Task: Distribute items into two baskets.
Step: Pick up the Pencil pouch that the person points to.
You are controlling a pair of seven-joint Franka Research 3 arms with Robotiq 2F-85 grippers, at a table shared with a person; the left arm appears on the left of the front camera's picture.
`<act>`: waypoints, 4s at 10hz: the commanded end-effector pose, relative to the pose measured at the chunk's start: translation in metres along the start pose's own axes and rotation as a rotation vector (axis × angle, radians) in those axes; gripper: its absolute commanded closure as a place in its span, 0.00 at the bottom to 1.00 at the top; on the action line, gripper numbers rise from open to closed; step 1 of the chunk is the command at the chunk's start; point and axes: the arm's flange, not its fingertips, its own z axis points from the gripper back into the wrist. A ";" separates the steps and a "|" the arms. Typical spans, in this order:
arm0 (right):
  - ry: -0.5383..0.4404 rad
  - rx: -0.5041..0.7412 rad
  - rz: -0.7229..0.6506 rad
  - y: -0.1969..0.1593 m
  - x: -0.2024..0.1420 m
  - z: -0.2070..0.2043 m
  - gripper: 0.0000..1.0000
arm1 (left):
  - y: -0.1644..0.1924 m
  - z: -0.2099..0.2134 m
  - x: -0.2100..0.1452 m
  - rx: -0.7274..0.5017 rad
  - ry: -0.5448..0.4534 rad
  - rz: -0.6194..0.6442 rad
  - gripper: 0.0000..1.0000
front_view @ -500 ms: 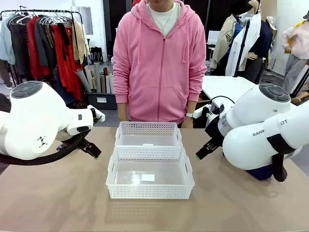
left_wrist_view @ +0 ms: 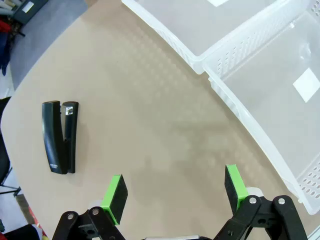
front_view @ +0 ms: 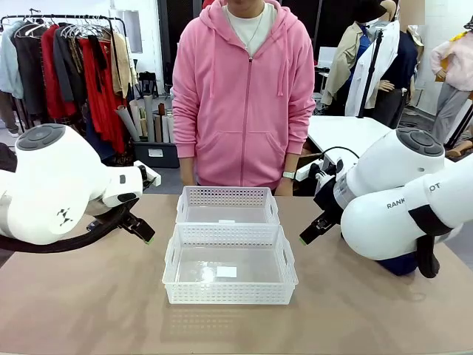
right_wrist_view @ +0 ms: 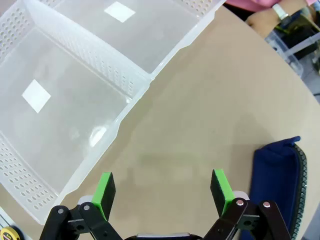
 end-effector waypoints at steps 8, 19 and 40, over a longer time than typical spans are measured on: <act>0.001 0.000 0.000 0.000 0.000 -0.001 0.00 | 0.000 0.007 0.001 0.033 -0.009 0.005 0.00; -0.081 0.156 -0.104 -0.161 0.015 0.086 0.00 | 0.095 0.201 -0.006 -0.149 -0.104 0.040 0.00; -0.351 0.393 -0.365 -0.276 -0.080 0.171 0.00 | 0.151 0.263 -0.082 -0.332 -0.314 0.037 0.00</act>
